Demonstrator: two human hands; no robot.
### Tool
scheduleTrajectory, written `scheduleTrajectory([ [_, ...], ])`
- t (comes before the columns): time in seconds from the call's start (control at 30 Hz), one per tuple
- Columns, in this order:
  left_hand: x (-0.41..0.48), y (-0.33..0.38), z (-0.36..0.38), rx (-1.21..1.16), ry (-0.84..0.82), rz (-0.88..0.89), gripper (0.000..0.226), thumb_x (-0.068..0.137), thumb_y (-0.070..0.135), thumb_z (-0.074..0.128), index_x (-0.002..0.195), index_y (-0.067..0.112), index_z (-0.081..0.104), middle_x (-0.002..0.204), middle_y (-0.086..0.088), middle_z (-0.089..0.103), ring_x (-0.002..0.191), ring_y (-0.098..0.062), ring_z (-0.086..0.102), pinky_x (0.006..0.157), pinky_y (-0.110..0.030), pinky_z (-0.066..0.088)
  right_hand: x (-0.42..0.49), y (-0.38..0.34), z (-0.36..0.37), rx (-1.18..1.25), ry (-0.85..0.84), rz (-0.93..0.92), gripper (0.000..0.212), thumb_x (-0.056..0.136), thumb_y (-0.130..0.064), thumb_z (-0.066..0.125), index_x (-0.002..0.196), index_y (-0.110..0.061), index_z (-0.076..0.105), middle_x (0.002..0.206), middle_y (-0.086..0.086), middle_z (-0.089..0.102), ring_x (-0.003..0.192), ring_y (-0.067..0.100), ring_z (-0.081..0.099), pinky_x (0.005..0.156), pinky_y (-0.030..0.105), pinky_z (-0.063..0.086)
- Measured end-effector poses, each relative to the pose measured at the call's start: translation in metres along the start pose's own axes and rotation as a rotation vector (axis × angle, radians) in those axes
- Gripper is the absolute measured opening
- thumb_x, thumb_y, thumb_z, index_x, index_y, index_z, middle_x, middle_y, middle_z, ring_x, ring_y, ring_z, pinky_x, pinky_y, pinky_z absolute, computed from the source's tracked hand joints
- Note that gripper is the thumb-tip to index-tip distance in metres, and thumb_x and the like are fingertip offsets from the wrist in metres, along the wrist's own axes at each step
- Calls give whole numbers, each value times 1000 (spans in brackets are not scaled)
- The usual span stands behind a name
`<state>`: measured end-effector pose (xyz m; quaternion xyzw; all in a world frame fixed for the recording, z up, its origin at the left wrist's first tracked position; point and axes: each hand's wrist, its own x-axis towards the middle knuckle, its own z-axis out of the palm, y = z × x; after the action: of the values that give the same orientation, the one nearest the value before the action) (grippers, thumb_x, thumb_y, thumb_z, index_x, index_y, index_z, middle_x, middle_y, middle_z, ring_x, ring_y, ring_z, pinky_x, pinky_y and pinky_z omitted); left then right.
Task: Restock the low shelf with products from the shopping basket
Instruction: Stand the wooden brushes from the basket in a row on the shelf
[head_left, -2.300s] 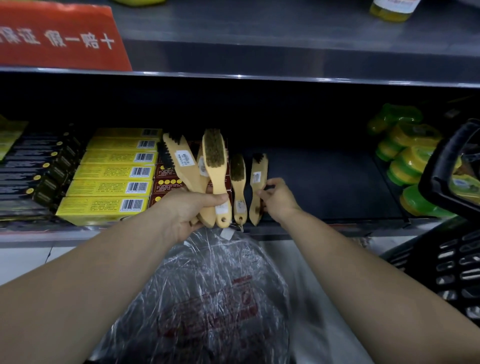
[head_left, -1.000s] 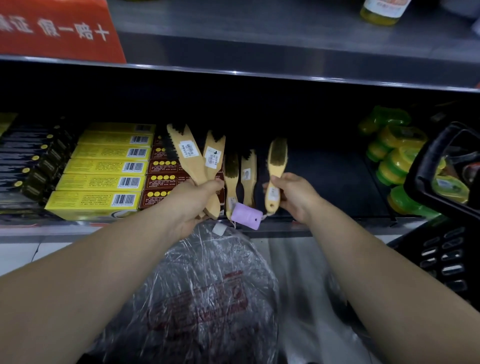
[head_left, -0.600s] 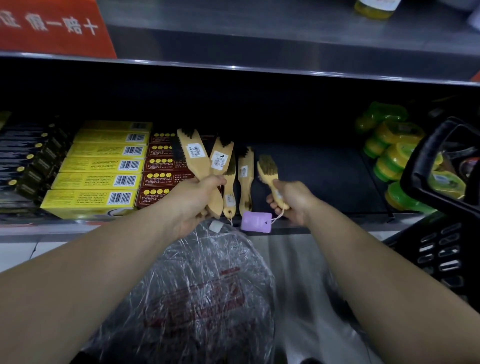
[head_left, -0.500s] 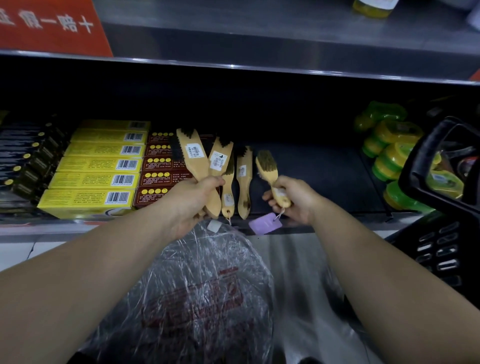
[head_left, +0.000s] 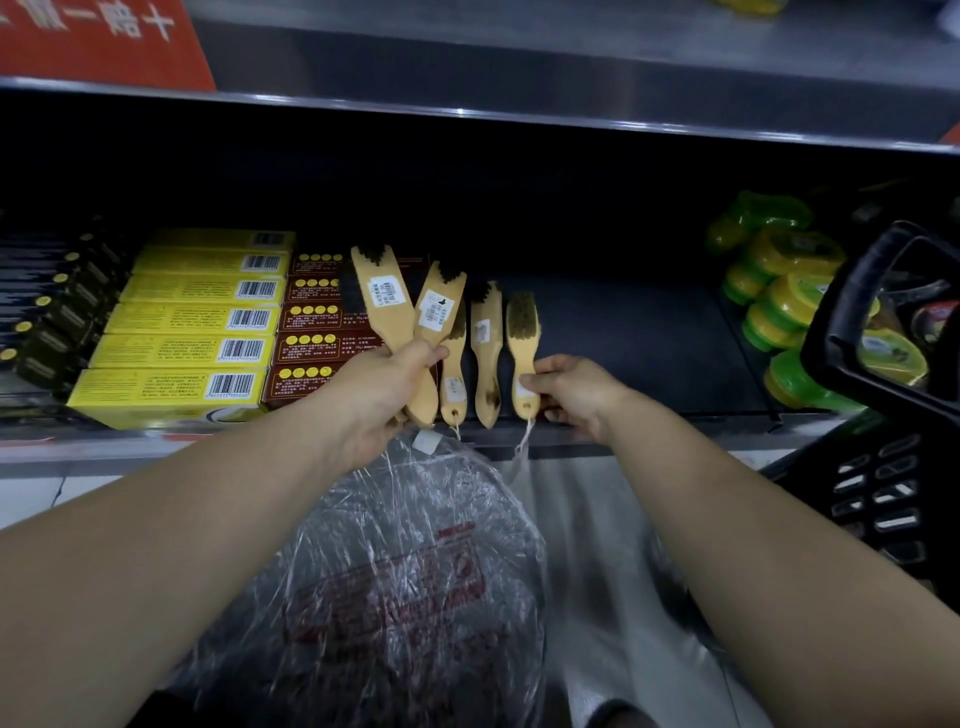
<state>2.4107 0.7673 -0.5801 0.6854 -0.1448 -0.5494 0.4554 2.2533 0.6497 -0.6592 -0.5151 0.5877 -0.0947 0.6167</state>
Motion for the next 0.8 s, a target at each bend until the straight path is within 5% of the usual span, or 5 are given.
scheduleTrajectory([
  [0.07, 1, -1, -1, 9, 3, -1, 33, 90, 20, 58, 123, 12, 58, 85, 3, 58, 73, -13, 49, 59, -25, 38, 7, 0, 7, -22, 85, -41, 33, 89, -15, 62, 120, -9, 53, 99, 6, 62, 74, 10, 57, 58, 20, 47],
  [0.23, 3, -6, 0, 26, -25, 2, 29, 90, 15, 58, 119, 12, 59, 85, 2, 62, 70, -11, 52, 54, -23, 36, 17, 6, 16, -254, 157, -72, 39, 87, -15, 65, 123, -8, 52, 123, 12, 59, 109, 27, 58, 95, 41, 48],
  [0.43, 10, -15, 0, 19, -22, 24, 29, 86, 11, 65, 114, 11, 59, 91, -3, 67, 75, -12, 61, 58, -24, 46, -4, -17, 21, -492, 368, -338, 29, 91, -32, 57, 108, -9, 59, 112, 10, 58, 94, 23, 57, 73, 25, 40],
  [0.6, 11, -15, -1, 8, -3, 42, 14, 83, 12, 68, 95, 17, 63, 83, -3, 69, 72, -15, 63, 59, -28, 47, -39, -48, 39, 26, -230, -277, 26, 89, -40, 58, 85, -16, 66, 81, -6, 68, 74, 6, 63, 66, 20, 53],
  [0.8, 3, -8, 3, -38, -43, 64, 6, 91, 16, 59, 94, 14, 63, 80, -2, 66, 66, -14, 65, 51, -25, 54, -37, -48, 30, 324, -257, -215, 15, 95, -8, 48, 83, -11, 55, 75, 5, 70, 73, 17, 67, 69, 29, 57],
])
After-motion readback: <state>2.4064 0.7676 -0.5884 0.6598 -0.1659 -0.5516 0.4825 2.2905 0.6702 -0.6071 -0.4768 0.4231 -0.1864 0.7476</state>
